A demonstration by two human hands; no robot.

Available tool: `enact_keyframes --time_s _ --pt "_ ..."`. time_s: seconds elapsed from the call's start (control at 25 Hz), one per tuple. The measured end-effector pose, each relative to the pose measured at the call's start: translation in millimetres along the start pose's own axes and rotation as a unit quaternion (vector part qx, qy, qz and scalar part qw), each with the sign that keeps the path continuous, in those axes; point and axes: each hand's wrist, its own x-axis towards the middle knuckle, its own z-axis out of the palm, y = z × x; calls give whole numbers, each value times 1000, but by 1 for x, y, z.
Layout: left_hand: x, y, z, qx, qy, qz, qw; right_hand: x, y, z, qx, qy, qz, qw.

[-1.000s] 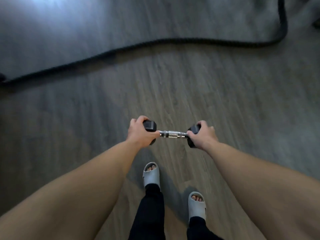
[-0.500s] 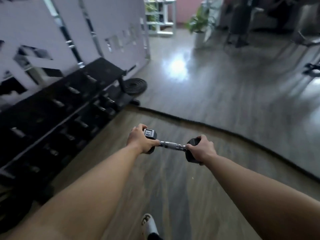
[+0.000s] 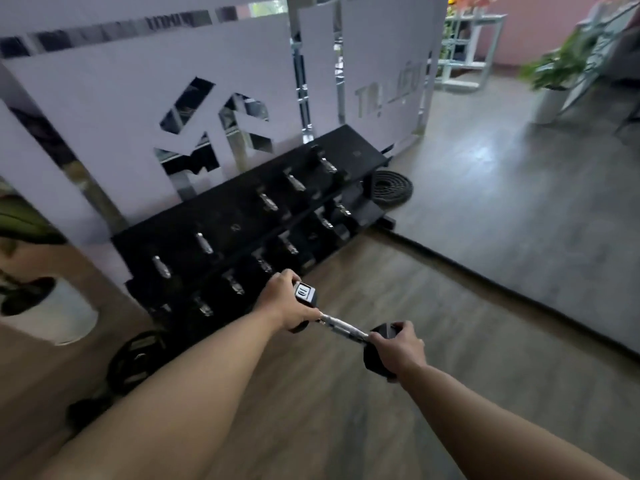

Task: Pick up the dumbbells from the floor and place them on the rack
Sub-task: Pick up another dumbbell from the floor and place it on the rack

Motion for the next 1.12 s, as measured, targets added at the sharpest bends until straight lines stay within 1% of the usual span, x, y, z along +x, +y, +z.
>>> enact_keyframes --time_s 0.16,0.36,0.64,0.76,0.96,1.12 --pt "59 -73 -56 36 -15 -4 999 13 -60 92 16 -37 16 999" --pt "137 -125 -102 65 -29 -4 997 51 -119 172 60 -58 37 996" --pt "277 -175 -119 98 -39 12 994 153 -189 263 107 -64 61 990" --pt "341 -195 -127 101 -54 1 993 199 -223 296 101 -70 79 989" --pt "434 -230 -141 109 -72 -1 991 262 -276 344 74 -72 84 991" --pt "496 -256 -151 123 -92 5 988 293 -310 382 77 -71 108 989"
